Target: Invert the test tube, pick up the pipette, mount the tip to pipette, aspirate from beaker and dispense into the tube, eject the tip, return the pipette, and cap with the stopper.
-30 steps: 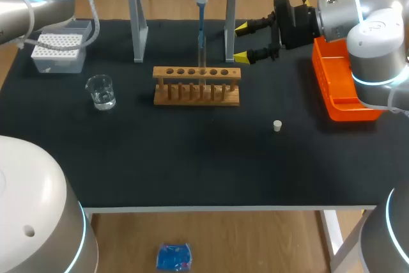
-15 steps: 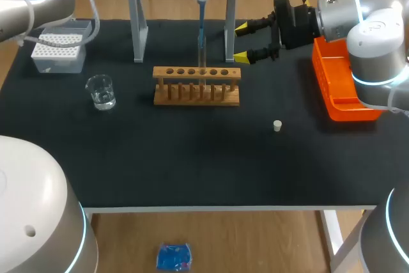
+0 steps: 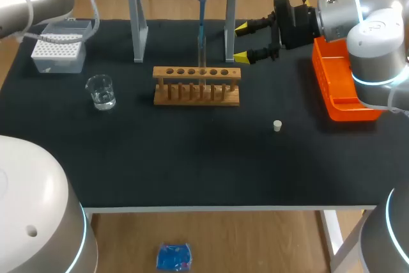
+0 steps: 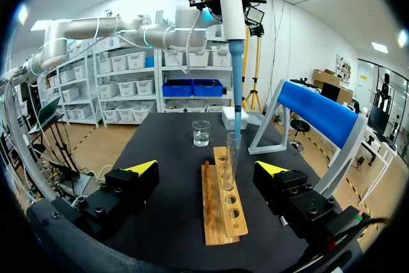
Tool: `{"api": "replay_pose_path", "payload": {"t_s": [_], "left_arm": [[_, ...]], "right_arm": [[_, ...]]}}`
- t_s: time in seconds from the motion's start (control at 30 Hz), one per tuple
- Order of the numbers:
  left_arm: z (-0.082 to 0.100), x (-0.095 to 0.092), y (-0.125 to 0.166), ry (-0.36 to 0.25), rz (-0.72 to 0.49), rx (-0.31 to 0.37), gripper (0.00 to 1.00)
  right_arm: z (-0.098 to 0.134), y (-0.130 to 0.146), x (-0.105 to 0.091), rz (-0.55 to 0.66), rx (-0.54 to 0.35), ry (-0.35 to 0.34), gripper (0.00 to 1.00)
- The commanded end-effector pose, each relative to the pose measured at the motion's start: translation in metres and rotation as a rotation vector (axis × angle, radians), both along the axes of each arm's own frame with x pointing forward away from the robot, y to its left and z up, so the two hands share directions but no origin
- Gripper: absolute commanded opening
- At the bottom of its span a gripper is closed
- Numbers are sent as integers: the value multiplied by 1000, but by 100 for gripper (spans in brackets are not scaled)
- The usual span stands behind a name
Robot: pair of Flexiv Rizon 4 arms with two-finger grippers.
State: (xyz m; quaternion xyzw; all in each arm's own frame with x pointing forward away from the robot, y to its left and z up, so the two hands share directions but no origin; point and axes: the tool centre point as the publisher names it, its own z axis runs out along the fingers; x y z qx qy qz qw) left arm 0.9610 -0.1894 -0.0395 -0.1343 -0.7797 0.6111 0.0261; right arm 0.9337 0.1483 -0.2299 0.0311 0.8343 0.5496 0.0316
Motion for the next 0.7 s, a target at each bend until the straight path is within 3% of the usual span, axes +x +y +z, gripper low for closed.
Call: {"api": "replay_pose_path", "payload": {"t_s": [0.03, 0.7], "left_arm": [[4, -3, -1, -2, 6, 6, 0], [15, -7, -5, -11, 11, 24, 0]], "right_arm": [[0, 0, 0, 1, 0, 0, 100], [0, 0, 0, 1, 0, 0, 100]]}}
